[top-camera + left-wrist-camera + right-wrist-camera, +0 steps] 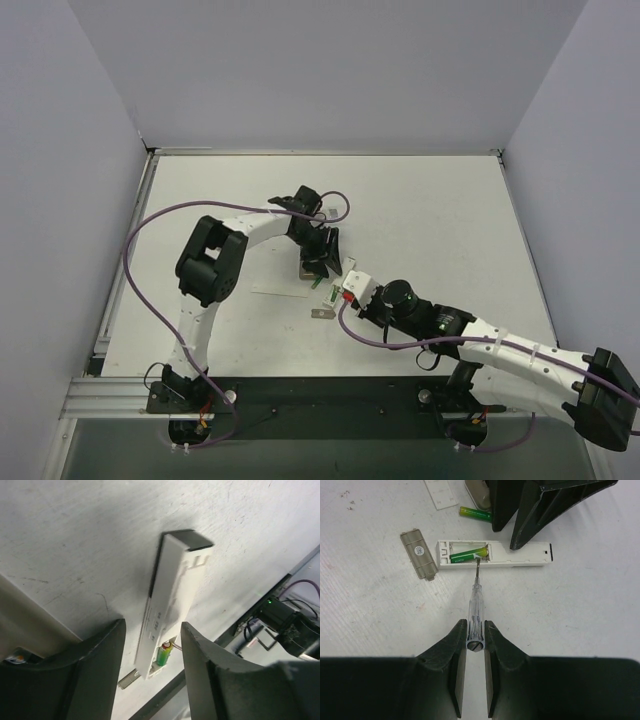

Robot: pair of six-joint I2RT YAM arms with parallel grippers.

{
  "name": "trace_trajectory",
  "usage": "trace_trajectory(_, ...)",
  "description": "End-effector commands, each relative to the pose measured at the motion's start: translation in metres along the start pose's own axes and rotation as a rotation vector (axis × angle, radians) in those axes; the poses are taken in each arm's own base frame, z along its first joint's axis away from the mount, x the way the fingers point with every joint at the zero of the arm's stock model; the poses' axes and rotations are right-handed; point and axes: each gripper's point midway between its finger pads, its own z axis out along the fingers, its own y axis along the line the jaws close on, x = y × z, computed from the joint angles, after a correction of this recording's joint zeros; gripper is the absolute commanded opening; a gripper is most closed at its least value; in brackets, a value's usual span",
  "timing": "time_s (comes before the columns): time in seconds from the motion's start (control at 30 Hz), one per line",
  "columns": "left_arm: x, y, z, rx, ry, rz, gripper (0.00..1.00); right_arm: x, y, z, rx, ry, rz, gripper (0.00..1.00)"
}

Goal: Unload the batteries from the remote control

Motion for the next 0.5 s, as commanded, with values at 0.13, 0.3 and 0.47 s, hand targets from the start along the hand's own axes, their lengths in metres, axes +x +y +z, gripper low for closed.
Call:
trace_trajectory(0.13, -0.022, -0.016, -0.022, -0.169, -0.115, 0.229, 0.64, -0.022, -0.017, -0.022, 0.064, -0.041, 0.026, 0.0)
trace_trajectory(0.3, -0.026, -0.019, -0.026, -0.23, -0.136, 0.269, 0.64, -0.022, -0.022, -0.04, 0.101, -0.066, 0.077, 0.0)
trace_trajectory(0.47, -0.025, -0.014, -0.025, -0.323, -0.144, 0.262, 0.64, -0.016, -0.026, -0.049, 0.129, -0.084, 0.088, 0.0)
